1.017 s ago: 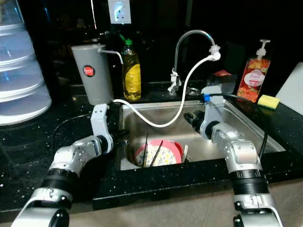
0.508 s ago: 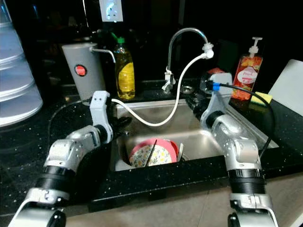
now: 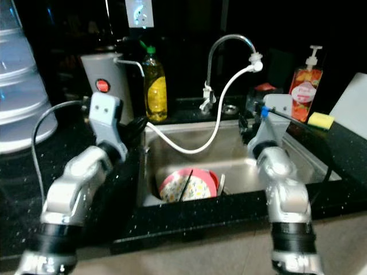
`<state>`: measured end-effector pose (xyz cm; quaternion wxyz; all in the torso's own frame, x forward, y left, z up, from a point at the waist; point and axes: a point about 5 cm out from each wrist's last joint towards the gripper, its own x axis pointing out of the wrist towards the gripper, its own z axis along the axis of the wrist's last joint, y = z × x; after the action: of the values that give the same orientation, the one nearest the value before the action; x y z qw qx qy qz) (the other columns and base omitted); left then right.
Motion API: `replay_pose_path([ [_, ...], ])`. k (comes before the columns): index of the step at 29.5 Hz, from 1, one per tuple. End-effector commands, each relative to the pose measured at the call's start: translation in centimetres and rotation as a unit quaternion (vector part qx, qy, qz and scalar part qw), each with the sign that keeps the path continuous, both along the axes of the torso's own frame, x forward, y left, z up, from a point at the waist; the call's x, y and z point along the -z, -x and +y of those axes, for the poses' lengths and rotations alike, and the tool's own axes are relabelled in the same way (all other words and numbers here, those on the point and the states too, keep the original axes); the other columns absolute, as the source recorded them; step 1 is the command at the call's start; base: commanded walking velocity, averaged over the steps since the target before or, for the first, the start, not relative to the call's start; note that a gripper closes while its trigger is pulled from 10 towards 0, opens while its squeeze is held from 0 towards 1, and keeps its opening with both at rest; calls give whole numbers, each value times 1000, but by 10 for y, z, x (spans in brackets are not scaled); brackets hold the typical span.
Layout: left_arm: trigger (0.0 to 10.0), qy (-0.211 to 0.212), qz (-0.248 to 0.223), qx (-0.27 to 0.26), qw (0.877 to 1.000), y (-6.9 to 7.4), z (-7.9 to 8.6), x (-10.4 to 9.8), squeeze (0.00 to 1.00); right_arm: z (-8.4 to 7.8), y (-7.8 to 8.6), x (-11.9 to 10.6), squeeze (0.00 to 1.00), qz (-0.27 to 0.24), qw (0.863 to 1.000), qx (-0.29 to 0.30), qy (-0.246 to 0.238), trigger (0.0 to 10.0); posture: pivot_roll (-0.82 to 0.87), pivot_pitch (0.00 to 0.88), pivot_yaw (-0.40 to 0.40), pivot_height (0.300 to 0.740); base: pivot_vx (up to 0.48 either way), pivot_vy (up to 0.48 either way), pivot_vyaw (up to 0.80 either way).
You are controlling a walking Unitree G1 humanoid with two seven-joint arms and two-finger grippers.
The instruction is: Kitchen organization
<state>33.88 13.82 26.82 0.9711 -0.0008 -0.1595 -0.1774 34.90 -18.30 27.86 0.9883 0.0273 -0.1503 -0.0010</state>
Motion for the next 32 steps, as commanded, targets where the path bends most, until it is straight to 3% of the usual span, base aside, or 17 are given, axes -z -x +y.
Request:
replay_pose_path([
  [1,10000,-10,-28,-26,999,7,2,-4,0,-2,3,-2,0,-10,1000,16,4,10000,-63,66,3,740,0,0,0],
  [7,10000,-34,-49,-74,996,17,10,-3,0,-13,5,2,0,-5,999,50,9,10000,-60,66,-2,740,0,0,0],
  [9,10000,-33,-60,-118,991,20,21,-7,0,-19,6,4,0,-6,998,66,9,10000,-57,64,-4,740,0,0,0],
  [22,10000,-73,-81,-180,978,31,34,-1,0,-14,7,9,0,-9,998,65,13,10000,-50,60,-6,740,0,0,0],
  [29,10000,-76,-63,-221,970,36,52,9,0,-22,8,14,0,-8,997,81,20,10000,-49,59,-3,740,0,0,0],
  [32,10000,-53,-34,-232,971,36,62,18,0,-21,8,16,0,-5,996,81,22,10000,-45,54,-2,740,0,0,0],
])
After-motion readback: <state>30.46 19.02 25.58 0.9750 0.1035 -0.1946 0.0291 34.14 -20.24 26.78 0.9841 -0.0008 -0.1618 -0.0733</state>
